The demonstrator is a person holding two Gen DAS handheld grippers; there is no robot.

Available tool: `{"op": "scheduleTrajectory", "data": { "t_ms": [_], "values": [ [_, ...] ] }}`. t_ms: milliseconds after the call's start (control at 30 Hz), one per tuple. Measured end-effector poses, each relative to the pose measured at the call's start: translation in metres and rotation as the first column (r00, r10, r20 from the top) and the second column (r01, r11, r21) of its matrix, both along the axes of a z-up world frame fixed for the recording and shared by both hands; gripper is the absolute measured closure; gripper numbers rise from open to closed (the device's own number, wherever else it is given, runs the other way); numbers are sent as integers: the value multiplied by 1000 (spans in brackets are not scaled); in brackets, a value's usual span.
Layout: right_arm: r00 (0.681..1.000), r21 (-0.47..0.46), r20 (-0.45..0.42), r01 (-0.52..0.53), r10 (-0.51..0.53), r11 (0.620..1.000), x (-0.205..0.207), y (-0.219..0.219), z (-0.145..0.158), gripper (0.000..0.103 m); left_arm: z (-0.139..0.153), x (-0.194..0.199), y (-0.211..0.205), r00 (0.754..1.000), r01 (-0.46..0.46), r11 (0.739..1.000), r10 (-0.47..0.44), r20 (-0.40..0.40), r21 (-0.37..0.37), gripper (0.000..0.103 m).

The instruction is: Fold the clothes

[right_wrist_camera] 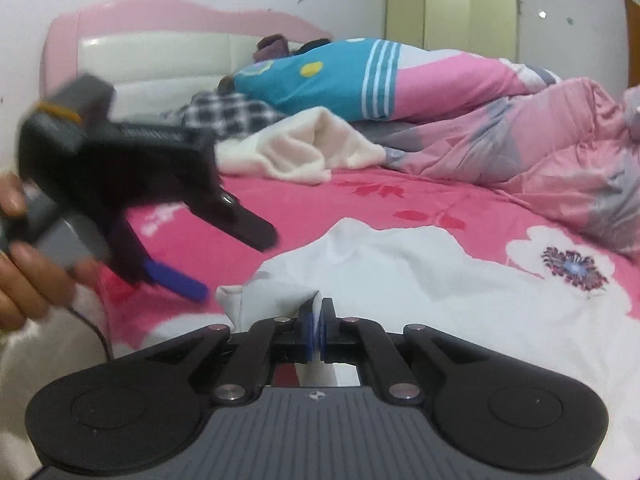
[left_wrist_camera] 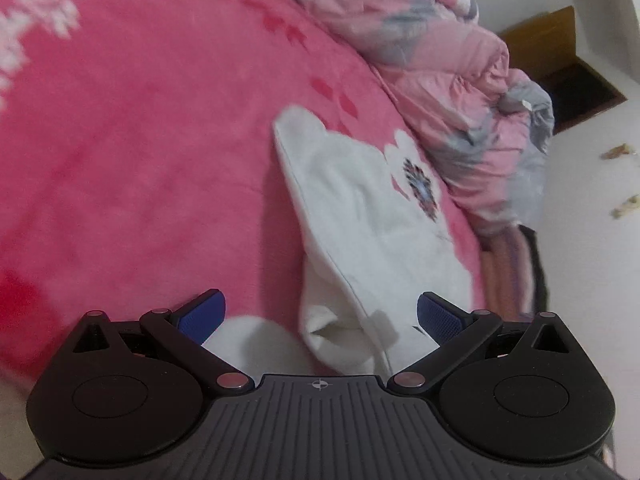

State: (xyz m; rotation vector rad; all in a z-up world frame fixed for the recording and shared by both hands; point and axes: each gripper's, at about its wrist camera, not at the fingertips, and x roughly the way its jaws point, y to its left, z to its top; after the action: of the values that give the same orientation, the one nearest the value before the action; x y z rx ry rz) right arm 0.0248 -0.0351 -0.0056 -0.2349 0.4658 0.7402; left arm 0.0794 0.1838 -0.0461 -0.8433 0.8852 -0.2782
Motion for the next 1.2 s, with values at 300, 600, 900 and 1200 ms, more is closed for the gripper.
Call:
{"op": "scheduleTrajectory", "data": {
  "t_ms": [300, 600, 900, 1200],
  "values": [
    [1000, 32, -7, 3, -2, 999, -5, -1, -2, 101, -7, 54, -16, 998, 68, 997, -68, 6, -42, 8],
    [1000, 88, -14, 29, -28, 996, 1, -12, 0, 101, -18, 96, -29, 995, 96, 995, -96, 10, 27, 69],
    [992, 210, -35, 129, -125, 969, 6, -55, 3, 101, 22, 102, -71, 988, 122, 985, -132, 80, 121, 97],
    [929, 397, -53, 356, -366, 846, -12, -156, 10, 101, 83, 124, -225, 909, 324, 882, -391, 145, 343, 98]
  ]
}}
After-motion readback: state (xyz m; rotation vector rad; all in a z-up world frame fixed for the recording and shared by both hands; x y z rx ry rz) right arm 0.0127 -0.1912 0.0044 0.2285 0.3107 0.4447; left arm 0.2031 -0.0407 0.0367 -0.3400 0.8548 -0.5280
